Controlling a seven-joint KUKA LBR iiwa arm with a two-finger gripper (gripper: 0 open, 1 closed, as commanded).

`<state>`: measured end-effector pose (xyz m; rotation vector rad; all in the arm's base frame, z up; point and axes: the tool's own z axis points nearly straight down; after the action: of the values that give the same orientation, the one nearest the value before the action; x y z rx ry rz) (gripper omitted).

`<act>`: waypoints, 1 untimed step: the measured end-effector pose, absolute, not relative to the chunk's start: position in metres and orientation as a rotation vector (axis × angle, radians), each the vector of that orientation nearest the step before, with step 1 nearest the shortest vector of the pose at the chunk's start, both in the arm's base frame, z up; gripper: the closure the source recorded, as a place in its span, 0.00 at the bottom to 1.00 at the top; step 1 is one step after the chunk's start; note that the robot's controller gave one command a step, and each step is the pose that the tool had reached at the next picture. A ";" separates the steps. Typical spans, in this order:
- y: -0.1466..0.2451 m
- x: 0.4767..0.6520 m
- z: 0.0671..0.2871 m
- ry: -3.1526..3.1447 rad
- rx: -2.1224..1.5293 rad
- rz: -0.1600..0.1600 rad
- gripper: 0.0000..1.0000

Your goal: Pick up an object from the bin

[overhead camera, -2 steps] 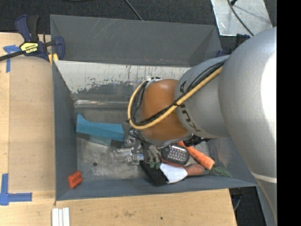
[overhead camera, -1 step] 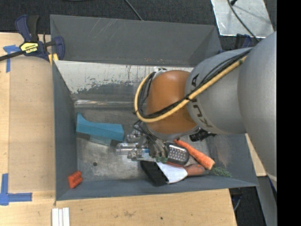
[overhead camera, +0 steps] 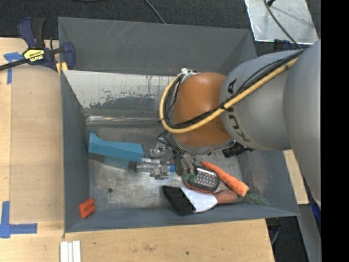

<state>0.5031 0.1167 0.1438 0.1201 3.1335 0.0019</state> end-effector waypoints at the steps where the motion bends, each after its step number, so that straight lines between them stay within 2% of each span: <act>1: 0.115 0.504 0.135 3.143 0.117 -0.003 1.00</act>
Offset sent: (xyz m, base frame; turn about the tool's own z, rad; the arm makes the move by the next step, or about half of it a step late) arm 0.0082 0.0390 0.1372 0.0239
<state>0.5043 0.1148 0.1349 0.1166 3.1435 -0.0033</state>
